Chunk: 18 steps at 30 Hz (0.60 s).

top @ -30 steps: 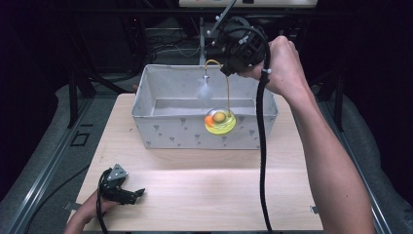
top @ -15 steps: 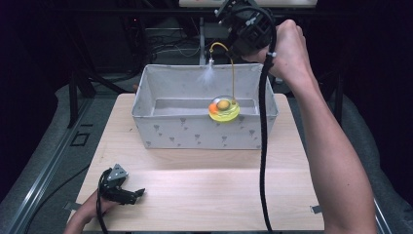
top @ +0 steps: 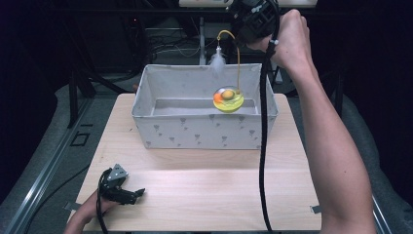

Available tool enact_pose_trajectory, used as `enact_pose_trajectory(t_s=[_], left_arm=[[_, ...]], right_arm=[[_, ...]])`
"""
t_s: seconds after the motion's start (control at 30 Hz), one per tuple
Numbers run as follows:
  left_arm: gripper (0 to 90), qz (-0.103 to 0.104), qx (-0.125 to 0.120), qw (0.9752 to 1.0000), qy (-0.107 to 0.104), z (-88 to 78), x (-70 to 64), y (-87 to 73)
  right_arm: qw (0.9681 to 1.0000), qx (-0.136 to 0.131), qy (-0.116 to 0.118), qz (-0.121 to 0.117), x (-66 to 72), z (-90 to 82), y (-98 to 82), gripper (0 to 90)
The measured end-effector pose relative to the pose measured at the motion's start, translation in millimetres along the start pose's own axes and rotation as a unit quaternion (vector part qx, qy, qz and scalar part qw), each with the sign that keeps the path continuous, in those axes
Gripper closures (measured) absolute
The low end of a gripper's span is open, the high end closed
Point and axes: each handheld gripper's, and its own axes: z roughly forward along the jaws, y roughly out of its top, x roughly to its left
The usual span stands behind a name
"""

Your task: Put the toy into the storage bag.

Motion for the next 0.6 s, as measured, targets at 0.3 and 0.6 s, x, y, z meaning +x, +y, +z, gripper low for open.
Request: enact_pose_trajectory(t_s=[0.3,0.6], left_arm=[[0.0,0.0,0.0,1.0,0.0,0.0,0.0,0.0],[0.0,0.0,0.0,1.0,0.0,0.0,0.0,0.0]], right_arm=[[0.9996,0.01,-0.013,0.024,-17.4,14.1,-2.0,89.1],[0.9984,0.02,-0.023,0.046,-36.1,35.0,-11.2,89.1]])
